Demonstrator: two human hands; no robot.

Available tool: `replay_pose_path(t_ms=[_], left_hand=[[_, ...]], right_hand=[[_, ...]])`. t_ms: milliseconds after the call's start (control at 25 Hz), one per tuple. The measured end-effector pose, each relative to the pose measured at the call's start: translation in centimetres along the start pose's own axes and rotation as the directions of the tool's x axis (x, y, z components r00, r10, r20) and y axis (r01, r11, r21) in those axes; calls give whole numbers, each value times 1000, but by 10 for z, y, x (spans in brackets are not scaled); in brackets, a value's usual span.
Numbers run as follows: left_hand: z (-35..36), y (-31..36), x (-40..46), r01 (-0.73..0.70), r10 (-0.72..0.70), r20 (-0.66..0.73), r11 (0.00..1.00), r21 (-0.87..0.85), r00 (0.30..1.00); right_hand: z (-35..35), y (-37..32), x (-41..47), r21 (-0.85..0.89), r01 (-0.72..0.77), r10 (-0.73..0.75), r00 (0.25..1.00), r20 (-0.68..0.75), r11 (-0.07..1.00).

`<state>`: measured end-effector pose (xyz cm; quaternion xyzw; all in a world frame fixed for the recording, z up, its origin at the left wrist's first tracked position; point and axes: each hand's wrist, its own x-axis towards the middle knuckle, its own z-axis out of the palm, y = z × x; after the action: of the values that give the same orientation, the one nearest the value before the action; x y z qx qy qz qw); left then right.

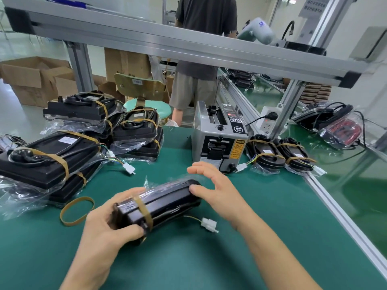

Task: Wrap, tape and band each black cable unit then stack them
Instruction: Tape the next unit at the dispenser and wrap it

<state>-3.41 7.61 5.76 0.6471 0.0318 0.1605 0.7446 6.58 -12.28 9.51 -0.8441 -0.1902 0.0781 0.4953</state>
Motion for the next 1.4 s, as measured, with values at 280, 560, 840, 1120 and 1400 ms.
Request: replay_pose_path(t_ms=[280, 560, 840, 1120, 1400], left_hand=[[12, 44, -2, -305, 347, 107, 587, 750, 932], [66, 51, 25, -117, 56, 102, 456, 883, 993], [71, 46, 27, -137, 210, 72, 312, 940, 975], [72, 42, 30, -108, 229, 56, 219, 970, 972], [59, 50, 21, -230, 10, 241, 338, 913, 970]], right_hand=[[-7, 26, 19, 358, -62, 8, 989, 151, 932], [-15, 22, 29, 214, 120, -149, 981, 123, 970], [-37, 37, 26, 171, 105, -147, 956, 253, 980], [-21, 35, 30, 64, 247, -252, 964, 84, 967], [1, 5, 57, -108, 269, -249, 954, 164, 957]])
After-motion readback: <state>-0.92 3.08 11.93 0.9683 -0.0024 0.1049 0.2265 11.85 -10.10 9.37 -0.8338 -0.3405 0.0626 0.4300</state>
